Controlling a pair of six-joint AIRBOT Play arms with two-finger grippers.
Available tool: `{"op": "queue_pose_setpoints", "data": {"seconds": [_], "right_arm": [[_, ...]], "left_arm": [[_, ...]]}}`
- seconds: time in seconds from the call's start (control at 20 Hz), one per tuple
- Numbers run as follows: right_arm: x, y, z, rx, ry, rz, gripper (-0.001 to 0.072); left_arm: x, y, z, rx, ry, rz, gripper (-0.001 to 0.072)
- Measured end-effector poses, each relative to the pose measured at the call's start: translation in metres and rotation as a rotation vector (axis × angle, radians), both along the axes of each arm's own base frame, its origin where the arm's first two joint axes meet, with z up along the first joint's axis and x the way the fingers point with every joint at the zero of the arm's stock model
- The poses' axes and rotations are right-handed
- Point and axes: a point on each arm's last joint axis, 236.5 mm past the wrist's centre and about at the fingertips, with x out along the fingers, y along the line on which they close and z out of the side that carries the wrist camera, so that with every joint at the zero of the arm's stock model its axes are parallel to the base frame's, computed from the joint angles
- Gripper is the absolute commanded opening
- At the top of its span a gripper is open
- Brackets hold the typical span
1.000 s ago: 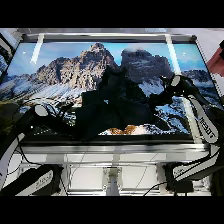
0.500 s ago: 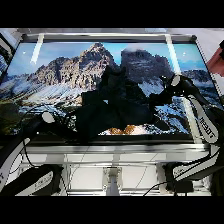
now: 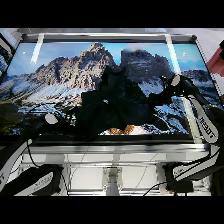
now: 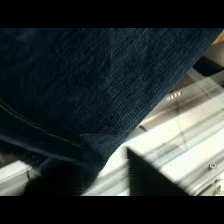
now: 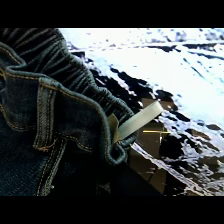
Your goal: Fold the clothes and pants, and hang the long-sleeved shirts on hangers.
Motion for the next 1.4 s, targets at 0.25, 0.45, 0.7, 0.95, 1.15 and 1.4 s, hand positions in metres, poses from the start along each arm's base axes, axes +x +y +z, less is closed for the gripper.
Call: {"op": "queue_pose_setpoints", "data": {"seconds": [0.25,0.45,0.7,0.95,1.15,1.4], "right_arm": [[0.002,-0.001,0.010,-0.005,-0.025,0.002,0.0023],[0.012,-0.022,0.058,-0.102,-0.137,0.037,0.0022],[0.022,-0.064,0.151,-0.214,-0.334,-0.021,0.0022],[0.001,-0.111,0.222,-0.268,-0.432,-0.143,0.0022],[-0.023,-0.149,0.271,-0.311,-0.513,-0.253,0.0022],[-0.063,-0.192,0.298,-0.366,-0.504,-0.356,0.0022]], "left_arm": [[0.009,0.005,0.000,0.006,-0.031,0.008,0.0027],[0.047,0.057,0.030,0.037,-0.145,0.149,0.0026],[0.096,0.175,0.105,0.154,-0.377,0.464,0.0025],[0.121,0.243,0.183,0.250,-0.567,0.619,0.0025],[0.134,0.274,0.230,0.330,-0.664,0.651,0.0025],[0.124,0.310,0.229,0.486,-0.607,0.649,0.0025]]}}
